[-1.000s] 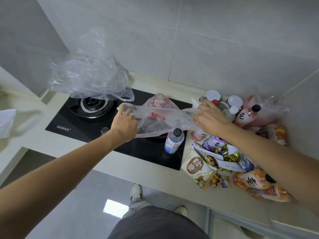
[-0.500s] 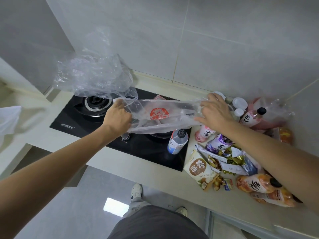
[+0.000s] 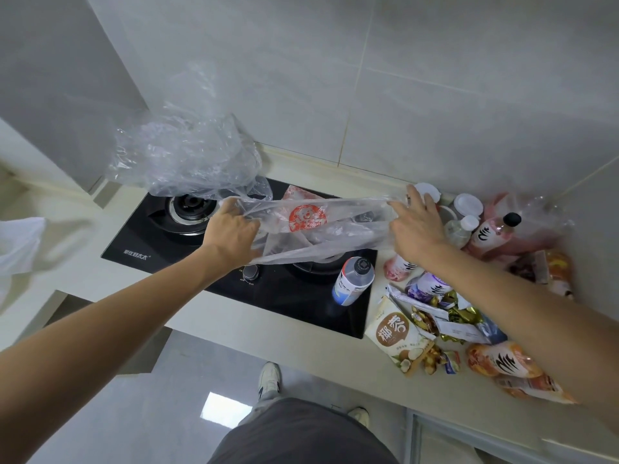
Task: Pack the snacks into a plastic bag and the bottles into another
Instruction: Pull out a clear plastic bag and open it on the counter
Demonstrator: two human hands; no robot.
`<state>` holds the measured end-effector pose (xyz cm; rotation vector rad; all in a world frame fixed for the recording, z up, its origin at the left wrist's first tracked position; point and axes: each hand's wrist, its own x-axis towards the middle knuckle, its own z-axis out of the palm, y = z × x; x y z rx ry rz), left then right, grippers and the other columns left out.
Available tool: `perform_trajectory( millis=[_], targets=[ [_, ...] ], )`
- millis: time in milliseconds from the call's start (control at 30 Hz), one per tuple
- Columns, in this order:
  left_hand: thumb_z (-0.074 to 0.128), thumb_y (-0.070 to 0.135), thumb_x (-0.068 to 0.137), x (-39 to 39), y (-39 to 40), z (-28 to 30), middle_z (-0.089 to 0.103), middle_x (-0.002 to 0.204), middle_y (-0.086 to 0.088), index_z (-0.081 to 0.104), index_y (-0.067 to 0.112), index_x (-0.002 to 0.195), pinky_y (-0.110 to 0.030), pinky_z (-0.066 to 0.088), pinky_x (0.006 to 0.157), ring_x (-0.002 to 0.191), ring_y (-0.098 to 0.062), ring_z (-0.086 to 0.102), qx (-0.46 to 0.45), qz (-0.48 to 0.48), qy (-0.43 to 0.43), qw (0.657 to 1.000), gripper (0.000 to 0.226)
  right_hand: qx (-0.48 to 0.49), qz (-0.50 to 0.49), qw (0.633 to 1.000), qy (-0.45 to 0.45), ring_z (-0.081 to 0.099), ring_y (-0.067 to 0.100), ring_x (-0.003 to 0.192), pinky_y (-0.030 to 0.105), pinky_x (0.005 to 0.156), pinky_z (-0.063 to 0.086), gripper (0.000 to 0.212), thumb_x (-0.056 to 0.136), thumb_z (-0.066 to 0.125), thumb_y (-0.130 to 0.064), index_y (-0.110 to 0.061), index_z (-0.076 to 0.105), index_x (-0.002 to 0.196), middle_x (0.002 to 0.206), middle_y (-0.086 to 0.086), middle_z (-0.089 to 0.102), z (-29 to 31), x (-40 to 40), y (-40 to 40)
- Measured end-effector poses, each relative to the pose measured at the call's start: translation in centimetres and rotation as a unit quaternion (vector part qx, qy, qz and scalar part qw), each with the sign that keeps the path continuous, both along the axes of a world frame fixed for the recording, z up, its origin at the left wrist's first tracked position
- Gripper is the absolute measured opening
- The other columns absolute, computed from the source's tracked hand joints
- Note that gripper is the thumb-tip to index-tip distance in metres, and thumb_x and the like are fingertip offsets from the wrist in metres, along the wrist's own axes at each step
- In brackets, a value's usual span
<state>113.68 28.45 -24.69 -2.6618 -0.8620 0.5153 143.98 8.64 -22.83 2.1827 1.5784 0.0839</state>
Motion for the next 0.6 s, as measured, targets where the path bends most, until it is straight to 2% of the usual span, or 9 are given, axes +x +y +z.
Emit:
perform_trajectory(
  millis=[67, 133, 200, 267, 333, 400, 467, 533, 600],
  targets=[
    [0.022, 0.075, 0.087, -0.3, 0.6, -0.4, 0.074, 0.095, 0.005, 0.064, 0.029, 0.113, -0.042, 0.016, 0.118, 0.121, -0.02, 0.054, 0.015, -0.013, -0.007, 1.0, 0.068, 0.047, -0.01, 0.999, 0.006, 0.02, 0.039, 0.15, 0.058, 0.118, 0.023, 0.039, 0.102, 0.048, -0.038, -0.017, 0.082, 0.101, 0.158, -0.002, 0.045, -0.1, -0.2, 0.2],
    [0.023, 0.077, 0.084, -0.4, 1.0, -0.3, 0.071, 0.096, 0.005, 0.071, 0.03, 0.101, -0.041, 0.017, 0.118, 0.118, -0.02, 0.052, 0.02, -0.026, -0.019, 0.999, 0.07, 0.083, -0.022, 0.996, 0.017, 0.025, 0.037, 0.149, 0.057, 0.116, 0.026, 0.057, 0.105, 0.039, -0.051, -0.012, 0.081, 0.103, 0.156, -0.001, 0.049, 0.1, -0.6, 0.8],
    [0.025, 0.077, 0.085, -0.4, 1.4, 0.0, 0.066, 0.105, 0.002, 0.076, 0.031, 0.09, -0.042, 0.017, 0.118, 0.117, -0.022, 0.048, 0.026, -0.044, -0.01, 0.999, 0.069, 0.089, -0.025, 0.996, 0.017, 0.028, 0.035, 0.147, 0.055, 0.115, 0.028, 0.059, 0.104, 0.042, -0.057, -0.013, 0.081, 0.103, 0.152, 0.0, 0.052, 0.4, -0.8, 1.4],
    [0.032, 0.074, 0.09, -0.7, 1.8, 0.1, 0.06, 0.122, -0.003, 0.078, 0.03, 0.089, -0.045, 0.015, 0.12, 0.124, -0.028, 0.041, 0.028, -0.062, 0.006, 0.998, 0.063, 0.08, -0.028, 0.996, 0.021, 0.029, 0.036, 0.146, 0.055, 0.113, 0.029, 0.053, 0.1, 0.051, -0.057, -0.012, 0.08, 0.106, 0.15, 0.001, 0.054, 0.6, -0.8, 1.8],
    [0.032, 0.07, 0.094, -1.0, 2.3, 0.3, 0.054, 0.138, -0.002, 0.079, 0.029, 0.092, -0.048, 0.014, 0.122, 0.131, -0.03, 0.037, 0.018, -0.071, 0.008, 0.997, 0.062, 0.069, -0.015, 0.997, 0.015, 0.031, 0.038, 0.143, 0.053, 0.109, 0.037, 0.044, 0.096, 0.063, -0.05, -0.011, 0.077, 0.11, 0.145, 0.002, 0.057, 0.5, -0.8, 1.8],
    [0.026, 0.073, 0.095, -1.4, 2.7, 0.3, 0.057, 0.138, -0.001, 0.08, 0.028, 0.095, -0.046, 0.012, 0.123, 0.133, -0.028, 0.04, 0.014, -0.075, -0.005, 0.997, 0.07, 0.056, 0.002, 0.998, 0.013, 0.036, 0.036, 0.138, 0.05, 0.103, 0.044, 0.033, 0.091, 0.072, -0.03, -0.013, 0.073, 0.119, 0.142, 0.001, 0.057, 0.2, -1.1, 1.6],
    [0.026, 0.074, 0.095, -1.6, 3.3, 0.3, 0.065, 0.129, -0.002, 0.079, 0.027, 0.096, -0.044, 0.012, 0.123, 0.131, -0.024, 0.044, 0.012, -0.075, -0.005, 0.997, 0.072, 0.039, 0.016, 0.999, 0.032, 0.042, 0.031, 0.127, 0.047, 0.097, 0.049, 0.049, 0.083, 0.073, -0.007, -0.017, 0.066, 0.13, 0.139, -0.001, 0.057, -0.2, -1.4, 1.3],
    [0.03, 0.074, 0.095, -1.6, 3.8, 0.1, 0.068, 0.122, -0.001, 0.078, 0.026, 0.09, -0.043, 0.013, 0.123, 0.13, -0.022, 0.048, 0.01, -0.077, -0.001, 0.997, 0.068, 0.033, 0.024, 0.998, 0.05, 0.046, 0.025, 0.115, 0.043, 0.089, 0.052, 0.058, 0.079, 0.073, 0.001, -0.02, 0.063, 0.132, 0.133, -0.003, 0.056, -0.5, -1.8, 0.9],
    [0.033, 0.073, 0.096, -1.4, 4.0, 0.0, 0.07, 0.116, 0.0, 0.075, 0.025, 0.086, -0.042, 0.015, 0.123, 0.128, -0.021, 0.05, 0.004, -0.083, 0.005, 0.997, 0.065, 0.025, 0.017, 0.997, 0.076, 0.048, 0.022, 0.11, 0.04, 0.087, 0.055, 0.056, 0.079, 0.072, 0.005, -0.022, 0.064, 0.127, 0.132, -0.004, 0.055, -0.6, -2.2, 0.6]
  ],
)
